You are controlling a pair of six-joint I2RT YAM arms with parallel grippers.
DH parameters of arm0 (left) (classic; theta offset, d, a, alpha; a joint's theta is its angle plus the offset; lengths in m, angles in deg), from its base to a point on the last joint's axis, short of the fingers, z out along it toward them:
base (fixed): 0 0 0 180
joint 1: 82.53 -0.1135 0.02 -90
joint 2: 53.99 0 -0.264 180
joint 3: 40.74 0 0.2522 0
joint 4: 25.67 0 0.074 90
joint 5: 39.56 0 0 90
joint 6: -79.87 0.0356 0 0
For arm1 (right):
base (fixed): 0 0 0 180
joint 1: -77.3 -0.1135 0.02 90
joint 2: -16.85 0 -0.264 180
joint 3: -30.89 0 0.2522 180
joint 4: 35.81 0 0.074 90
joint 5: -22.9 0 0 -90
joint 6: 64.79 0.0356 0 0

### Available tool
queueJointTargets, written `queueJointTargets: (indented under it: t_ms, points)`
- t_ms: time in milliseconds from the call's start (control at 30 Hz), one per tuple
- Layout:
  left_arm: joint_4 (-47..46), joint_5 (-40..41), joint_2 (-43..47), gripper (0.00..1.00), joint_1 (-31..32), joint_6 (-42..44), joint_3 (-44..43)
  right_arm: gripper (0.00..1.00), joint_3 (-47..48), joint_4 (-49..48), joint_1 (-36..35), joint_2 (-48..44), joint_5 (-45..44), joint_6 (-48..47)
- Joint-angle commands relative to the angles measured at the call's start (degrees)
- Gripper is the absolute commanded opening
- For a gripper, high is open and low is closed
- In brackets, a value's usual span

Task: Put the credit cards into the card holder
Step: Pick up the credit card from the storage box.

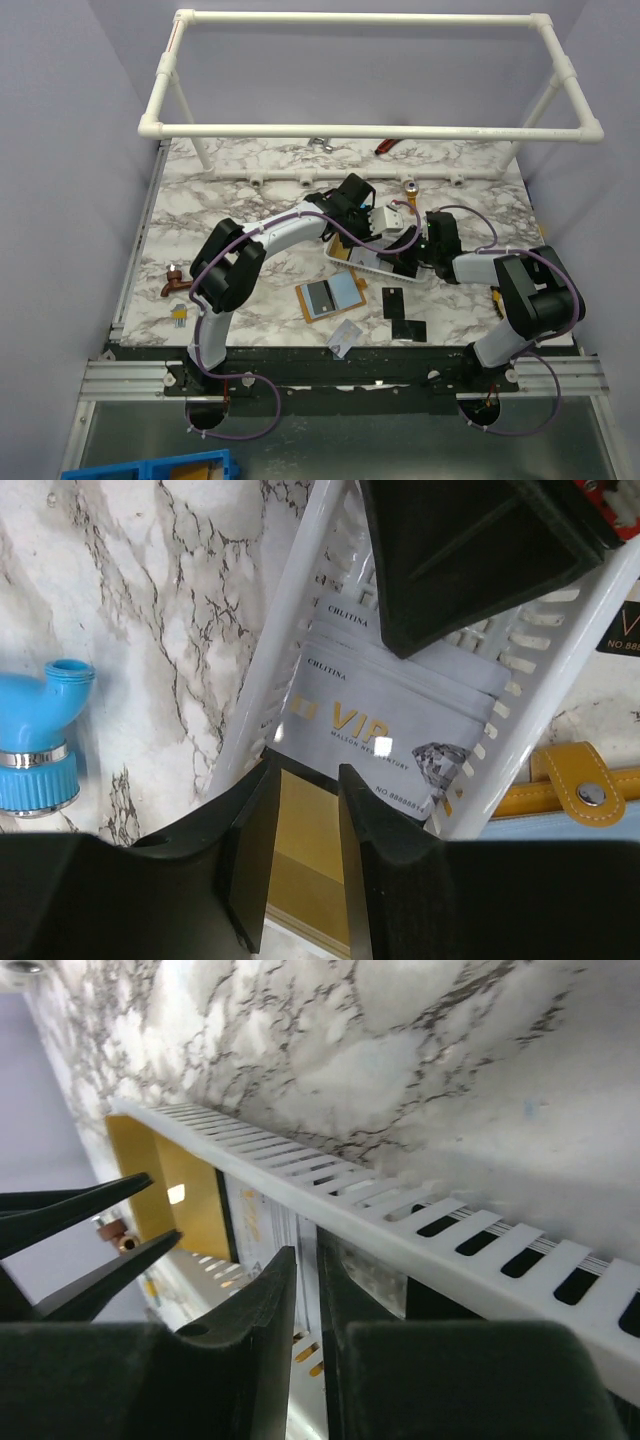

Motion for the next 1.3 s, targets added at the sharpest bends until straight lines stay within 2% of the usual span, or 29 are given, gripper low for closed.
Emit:
queueJointTargets:
  t_ms: [0,333,433,567,633,800,867,1000,1033,1067,1100,1133,1233,1267]
  points:
    - [-0.7,2.76,-1.34,0.31,0.49,2.51,0.98,0.17,-0.97,-7.3,0.08,-0.3,6.46,3.18]
    - [-1.53,4.19,-1.24,0.3,0.49,3.67,3.08,0.18,-1.42,-15.02,0.11,3.97,10.88,5.2]
    - [-1.59,3.93,-0.7,0.3,0.5,3.42,3.38,0.21,-0.98,-13.58,0.06,5.08,10.2,3.93]
    - [-1.66,3.21,0.15,0.3,0.49,3.05,3.8,0.24,0.44,-6.75,0.08,3.77,7.04,0.5]
    - [-1.57,2.95,0.45,0.3,0.49,2.88,3.71,0.2,0.52,-4.4,0.07,1.52,4.69,-0.45]
    - [-1.25,2.57,0.96,0.29,0.4,2.53,3.22,0.04,0.91,-2.21,0.11,-2.54,3.09,-1.31]
    - [-0.71,1.79,1.2,0.29,0.1,2.1,2.85,0.01,1.15,-2.35,0.06,-3.12,3.74,-1.33]
    - [0.84,0.08,1.25,0.29,-0.86,0.87,1.34,0.01,1.24,-2.06,0.08,-3.41,4.42,-1.62]
    - [0.98,-0.1,1.25,0.29,-1.0,0.77,1.23,0.02,1.49,-1.03,0.07,-3.51,3.82,-2.33]
    - [1.01,-0.13,1.34,0.29,-1.09,0.81,1.28,0.09,1.89,0.64,0.06,-3.43,2.92,-2.89]
    - [0.88,0.06,1.42,0.29,-1.09,0.98,1.4,0.23,2.01,2.25,0.06,-3.48,2.2,-3.38]
    - [0.58,0.45,1.43,0.29,-1.05,1.11,1.54,0.32,1.97,2.72,0.08,-3.57,1.56,-3.73]
    - [0.24,1.73,0.6,0.29,-1.1,1.4,1.43,0.47,1.24,2.09,0.06,-3.53,0.41,-3.81]
    - [0.2,2.23,0.4,0.29,-1.1,1.62,1.4,0.49,1.13,1.81,0.06,-3.15,0.39,-3.61]
